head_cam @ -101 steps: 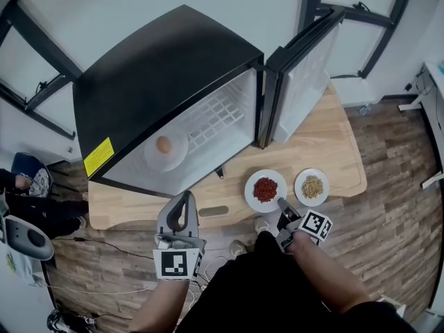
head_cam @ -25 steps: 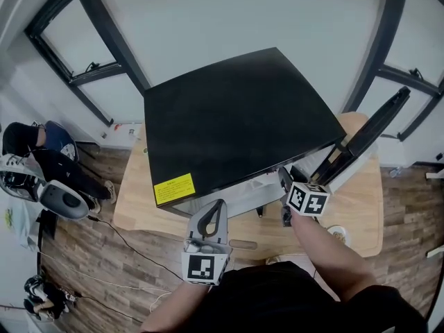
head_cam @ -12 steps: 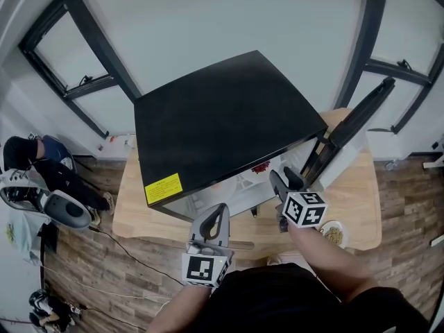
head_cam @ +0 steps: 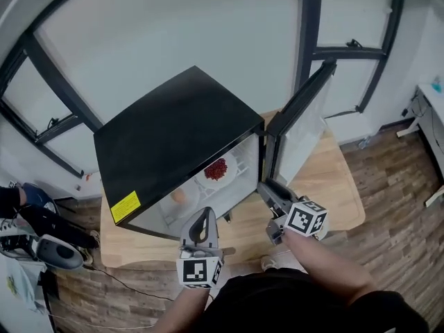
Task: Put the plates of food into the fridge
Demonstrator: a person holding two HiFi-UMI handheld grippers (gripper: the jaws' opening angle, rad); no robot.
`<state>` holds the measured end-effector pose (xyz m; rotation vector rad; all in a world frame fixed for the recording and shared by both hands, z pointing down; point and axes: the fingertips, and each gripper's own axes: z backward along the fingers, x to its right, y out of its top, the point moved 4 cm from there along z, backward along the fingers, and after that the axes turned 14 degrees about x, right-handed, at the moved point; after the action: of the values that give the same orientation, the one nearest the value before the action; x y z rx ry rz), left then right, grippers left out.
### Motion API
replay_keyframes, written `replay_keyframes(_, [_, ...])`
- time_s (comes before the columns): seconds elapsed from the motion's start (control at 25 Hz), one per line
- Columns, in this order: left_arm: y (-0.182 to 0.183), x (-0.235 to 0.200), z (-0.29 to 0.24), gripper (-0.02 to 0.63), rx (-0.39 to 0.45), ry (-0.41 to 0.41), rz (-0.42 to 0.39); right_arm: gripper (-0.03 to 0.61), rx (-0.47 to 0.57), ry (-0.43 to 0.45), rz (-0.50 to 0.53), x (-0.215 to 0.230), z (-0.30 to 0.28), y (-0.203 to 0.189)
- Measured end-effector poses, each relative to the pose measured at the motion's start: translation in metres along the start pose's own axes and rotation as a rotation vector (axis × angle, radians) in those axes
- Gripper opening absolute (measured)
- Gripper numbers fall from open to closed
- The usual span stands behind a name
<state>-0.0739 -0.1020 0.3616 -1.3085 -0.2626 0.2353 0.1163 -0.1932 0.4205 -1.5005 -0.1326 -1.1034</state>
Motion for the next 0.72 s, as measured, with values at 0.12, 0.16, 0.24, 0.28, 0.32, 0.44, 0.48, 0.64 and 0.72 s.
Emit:
replay_keyframes(0.12, [-0.003,0.011,-0.012,0.005,-0.004,-0.038,0.002,0.172,0.046,-0.052,-0.015,0.016,0.034,0.015])
replay_keyframes(0.16, [-0.005,0.016,-0.016,0.005,-0.006,-0.053,0.003,0.166,0.065,-0.082,-0.026,0.025,0.045,0.02])
replay_keyframes(0.24, [-0.008,0.028,-0.024,0.005,-0.007,-0.087,0.0,0.157,0.111,-0.156,-0.054,0.043,0.07,0.031])
replay_keyframes(0.28, [-0.009,0.034,-0.027,0.005,-0.004,-0.108,-0.01,0.152,0.134,-0.192,-0.063,0.052,0.082,0.036])
replay_keyframes(0.32, [-0.009,0.042,-0.031,0.005,0.001,-0.133,-0.027,0.149,0.155,-0.225,-0.069,0.059,0.094,0.041])
replay_keyframes(0.44, [-0.01,0.067,-0.042,0.005,0.02,-0.215,-0.067,0.144,0.212,-0.308,-0.068,0.081,0.131,0.054])
replay_keyframes(0.48, [-0.011,0.075,-0.046,0.005,0.023,-0.239,-0.067,0.143,0.23,-0.339,-0.067,0.088,0.144,0.057])
replay_keyframes(0.64, [-0.012,0.113,-0.058,0.005,0.038,-0.338,-0.061,0.141,0.292,-0.481,-0.08,0.117,0.201,0.061])
replay_keyframes(0.72, [-0.013,0.131,-0.061,0.005,0.037,-0.383,-0.046,0.14,0.322,-0.545,-0.089,0.131,0.229,0.063])
